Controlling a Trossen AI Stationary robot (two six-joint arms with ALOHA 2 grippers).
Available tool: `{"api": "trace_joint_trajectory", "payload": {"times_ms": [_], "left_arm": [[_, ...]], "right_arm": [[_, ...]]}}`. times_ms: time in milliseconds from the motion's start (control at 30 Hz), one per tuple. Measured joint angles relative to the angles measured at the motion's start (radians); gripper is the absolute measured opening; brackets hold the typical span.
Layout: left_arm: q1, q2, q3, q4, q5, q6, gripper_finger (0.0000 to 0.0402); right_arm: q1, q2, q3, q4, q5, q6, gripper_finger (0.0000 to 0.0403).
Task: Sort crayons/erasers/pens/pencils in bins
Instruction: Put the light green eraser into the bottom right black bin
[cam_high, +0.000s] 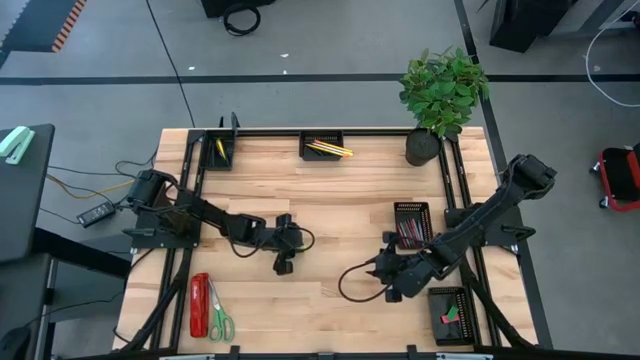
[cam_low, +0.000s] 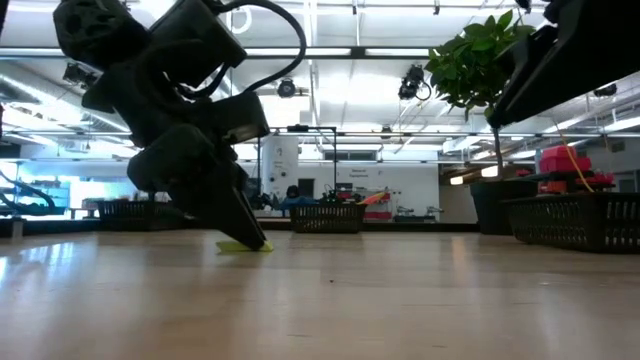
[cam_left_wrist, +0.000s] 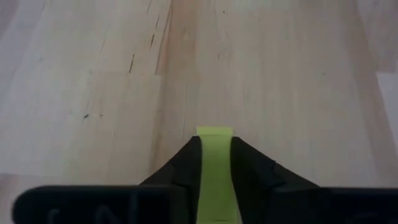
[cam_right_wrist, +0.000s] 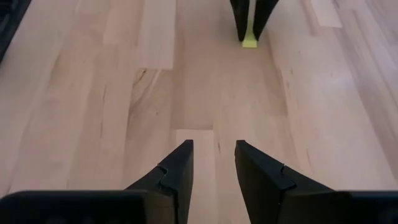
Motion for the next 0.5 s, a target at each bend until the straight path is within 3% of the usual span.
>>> {"api": "trace_joint_trajectory", "payload": {"times_ms": [133,500], "left_arm": [[0.000,-0.021,-0.002,0.006,0.002,0.009,0.0067],[-0.055,-0.028,-0.005,0.056,-0.010,0.019,0.0075]], "right_arm": [[-0.010,0.000,0.000,0.001,0.000,0.003,0.0124],[-0.006,0.000,0.000,0.001,-0.096,0.059,0.0124]]}}
